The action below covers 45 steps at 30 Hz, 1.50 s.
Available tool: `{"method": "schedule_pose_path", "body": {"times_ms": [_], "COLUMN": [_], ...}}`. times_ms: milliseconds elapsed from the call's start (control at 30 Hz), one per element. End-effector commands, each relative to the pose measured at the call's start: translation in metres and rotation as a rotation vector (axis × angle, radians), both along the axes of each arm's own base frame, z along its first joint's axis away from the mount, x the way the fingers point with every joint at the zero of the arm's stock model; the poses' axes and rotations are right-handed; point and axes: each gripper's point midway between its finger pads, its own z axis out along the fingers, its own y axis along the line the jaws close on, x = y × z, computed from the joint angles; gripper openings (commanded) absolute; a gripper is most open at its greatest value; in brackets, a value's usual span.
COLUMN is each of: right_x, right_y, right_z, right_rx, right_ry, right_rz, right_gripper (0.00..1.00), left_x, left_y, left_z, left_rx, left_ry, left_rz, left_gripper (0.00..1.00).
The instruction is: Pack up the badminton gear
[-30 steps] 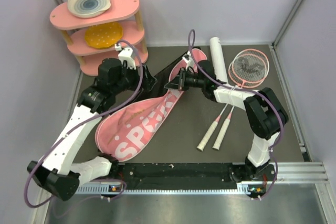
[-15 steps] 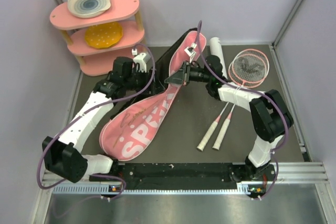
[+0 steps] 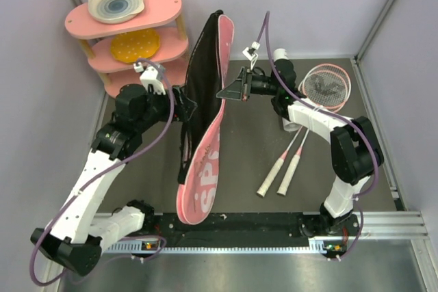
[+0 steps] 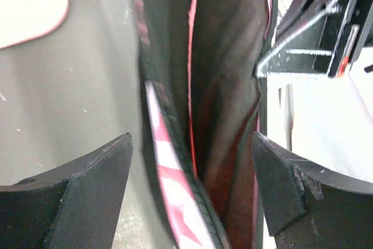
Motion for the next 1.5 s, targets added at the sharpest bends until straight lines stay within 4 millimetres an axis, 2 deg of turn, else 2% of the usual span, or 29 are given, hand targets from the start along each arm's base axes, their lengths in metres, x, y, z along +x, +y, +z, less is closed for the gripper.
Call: {"method": "schedule_pose_path", "body": {"times_ms": [0, 200, 500, 733, 867, 967, 1000, 1033, 1100, 1133, 1167, 1200, 1233, 1267, 1333, 1467], "right_x": [-0.018, -0.026, -0.03, -0.033, -0.036, -0.036, -0.032, -0.029, -0.018, -0.011, 0.0, 0.005, 0.012, 0.021, 0.021, 0.022], "right_y": [-0.009, -0.013, -0.015, -0.016, -0.016, -0.016, -0.016, -0.016, -0.016, -0.017, -0.026, -0.03, -0.035, -0.043, -0.057, -0.07], "right_z": [0.043, 0.044, 0.043, 0.031, 0.028, 0.022, 0.019, 0.016, -0.007, -0.014, -0.041, -0.053, -0.053, -0.066, -0.083, -0.096], "right_rx": [0.066, 0.075, 0.078, 0.075, 0.074, 0.063, 0.054, 0.037, -0.049, -0.091, -0.205, -0.276, -0.321, -0.394, -0.501, -0.587], "right_ry": [-0.156, -0.158, -0.159, -0.137, -0.136, -0.122, -0.111, -0.119, -0.021, -0.042, 0.075, 0.055, 0.053, 0.085, 0.14, 0.163], "right_rz": [0.058, 0.063, 0.068, 0.081, 0.091, 0.09, 0.072, 0.055, -0.012, -0.048, -0.151, -0.194, -0.241, -0.331, -0.395, -0.469], "right_gripper": [0.0, 0.0, 0.0, 0.0, 0.0, 0.0, 0.0, 0.0, 0.0, 0.0, 0.0, 0.01, 0.06, 0.08, 0.12, 0.25], "left_x": [0.018, 0.021, 0.014, 0.024, 0.032, 0.039, 0.042, 0.043, 0.048, 0.05, 0.053, 0.055, 0.058, 0.059, 0.061, 0.065], "left_y": [0.022, 0.013, -0.027, -0.035, -0.036, -0.037, -0.037, -0.036, -0.033, -0.03, -0.027, -0.024, -0.022, -0.022, -0.024, -0.037], "left_z": [0.016, 0.007, -0.007, -0.022, -0.025, -0.024, -0.023, -0.018, -0.016, -0.011, -0.009, -0.009, -0.003, -0.004, 0.0, -0.007], "left_rx": [0.023, 0.006, -0.097, -0.102, -0.084, -0.05, -0.04, -0.024, 0.002, 0.018, 0.031, 0.042, 0.043, 0.045, 0.025, -0.007], "left_ry": [-0.064, -0.048, 0.005, 0.053, 0.05, 0.031, 0.028, 0.015, 0.007, -0.002, -0.008, -0.006, -0.015, -0.006, 0.001, 0.041], "left_rz": [0.147, 0.111, -0.082, -0.099, -0.092, -0.107, -0.108, -0.11, -0.091, -0.083, -0.059, -0.045, -0.03, -0.023, -0.016, -0.051], "left_gripper": [0.87, 0.86, 0.83, 0.82, 0.72, 0.49, 0.28, 0.18, 0.0, 0.0, 0.0, 0.0, 0.0, 0.0, 0.0, 0.0]}}
